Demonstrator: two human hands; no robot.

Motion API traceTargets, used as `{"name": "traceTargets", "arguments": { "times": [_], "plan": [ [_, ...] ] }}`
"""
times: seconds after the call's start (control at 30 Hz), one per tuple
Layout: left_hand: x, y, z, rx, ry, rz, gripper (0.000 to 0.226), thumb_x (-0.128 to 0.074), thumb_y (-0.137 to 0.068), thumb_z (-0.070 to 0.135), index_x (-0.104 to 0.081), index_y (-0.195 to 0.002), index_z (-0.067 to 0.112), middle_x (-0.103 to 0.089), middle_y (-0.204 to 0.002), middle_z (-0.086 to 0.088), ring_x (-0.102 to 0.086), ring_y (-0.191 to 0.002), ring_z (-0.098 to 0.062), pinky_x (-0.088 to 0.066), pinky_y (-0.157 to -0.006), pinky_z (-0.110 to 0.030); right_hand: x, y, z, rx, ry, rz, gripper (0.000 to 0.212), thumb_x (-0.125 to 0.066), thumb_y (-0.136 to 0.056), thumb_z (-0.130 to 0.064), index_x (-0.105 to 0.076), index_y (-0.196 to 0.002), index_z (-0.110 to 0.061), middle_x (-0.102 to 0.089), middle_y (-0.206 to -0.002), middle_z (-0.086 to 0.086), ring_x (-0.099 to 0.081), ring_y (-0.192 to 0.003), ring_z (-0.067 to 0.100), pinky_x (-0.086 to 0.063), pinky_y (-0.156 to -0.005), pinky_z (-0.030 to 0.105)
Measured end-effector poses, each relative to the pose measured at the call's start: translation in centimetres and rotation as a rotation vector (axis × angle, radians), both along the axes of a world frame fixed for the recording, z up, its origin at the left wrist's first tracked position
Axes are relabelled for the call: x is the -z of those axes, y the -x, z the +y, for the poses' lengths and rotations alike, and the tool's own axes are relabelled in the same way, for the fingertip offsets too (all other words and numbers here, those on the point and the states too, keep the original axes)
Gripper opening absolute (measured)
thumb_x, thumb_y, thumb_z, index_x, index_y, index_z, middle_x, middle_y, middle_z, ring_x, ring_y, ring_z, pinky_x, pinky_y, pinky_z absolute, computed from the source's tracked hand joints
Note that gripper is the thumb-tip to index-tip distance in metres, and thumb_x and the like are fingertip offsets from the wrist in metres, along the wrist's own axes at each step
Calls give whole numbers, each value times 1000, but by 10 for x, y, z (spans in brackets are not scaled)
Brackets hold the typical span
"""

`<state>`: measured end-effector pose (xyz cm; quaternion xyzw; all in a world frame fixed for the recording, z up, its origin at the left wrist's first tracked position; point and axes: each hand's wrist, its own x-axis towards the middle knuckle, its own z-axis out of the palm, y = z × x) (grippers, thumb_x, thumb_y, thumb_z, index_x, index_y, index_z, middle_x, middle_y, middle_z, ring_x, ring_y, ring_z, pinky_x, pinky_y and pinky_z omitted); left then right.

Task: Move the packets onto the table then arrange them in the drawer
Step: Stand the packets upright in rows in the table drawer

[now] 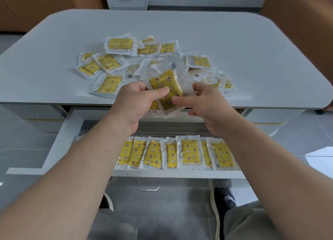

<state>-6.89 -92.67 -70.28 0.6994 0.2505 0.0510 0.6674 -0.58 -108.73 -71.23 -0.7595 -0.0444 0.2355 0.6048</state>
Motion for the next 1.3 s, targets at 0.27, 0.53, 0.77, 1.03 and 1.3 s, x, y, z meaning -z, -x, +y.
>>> {"name": "traceTargets", "arguments": {
  "times": [0.27,0.53,0.77,1.03,1.3],
  "plan": [
    [2,-10,-4,-2,-180,66,37,-78,-82,44,-75,-92,8,-72,-89,9,-58,-79,4,-40,-69,-14,-8,-26,-26,83,-251,99,48,-81,-74,9,-62,-114,-11,-77,-105,14,-76,-93,35,-60,-87,53],
    [17,-14,-14,439,-635,439,23,-86,-75,38,-76,-76,18,-72,-80,-2,-67,-79,-19,-54,-69,-31,-8,-53,-63,-298,268,-165,35,-86,-76,-6,-71,-107,-13,-78,-97,3,-75,-92,23,-59,-84,37],
    [33,-18,-37,606,-651,455,36,-64,-90,-2,-79,-92,31,-71,-105,9,-64,-97,-13,-52,-78,-22,34,-57,-72,-881,1233,-343,55,-77,-86,-18,-58,-138,-19,-61,-126,0,-60,-110,23,-52,-93,36],
    [44,-26,-56,592,-501,366,23,-76,-85,1,-75,-96,21,-52,-76,10,-47,-62,-5,-35,-49,-13,97,-53,-79,-989,1439,-364,35,-69,-87,-6,-64,-121,-13,-64,-99,1,-63,-93,23,-54,-81,35],
    [47,-28,-62,537,-477,378,28,-81,-80,1,-69,-100,17,-58,-89,5,-54,-74,-7,-39,-53,-17,112,-46,-82,-915,1582,-555,64,-65,-89,-15,-40,-148,-21,-41,-147,18,-36,-138,37,-33,-112,49]
  ]
}}
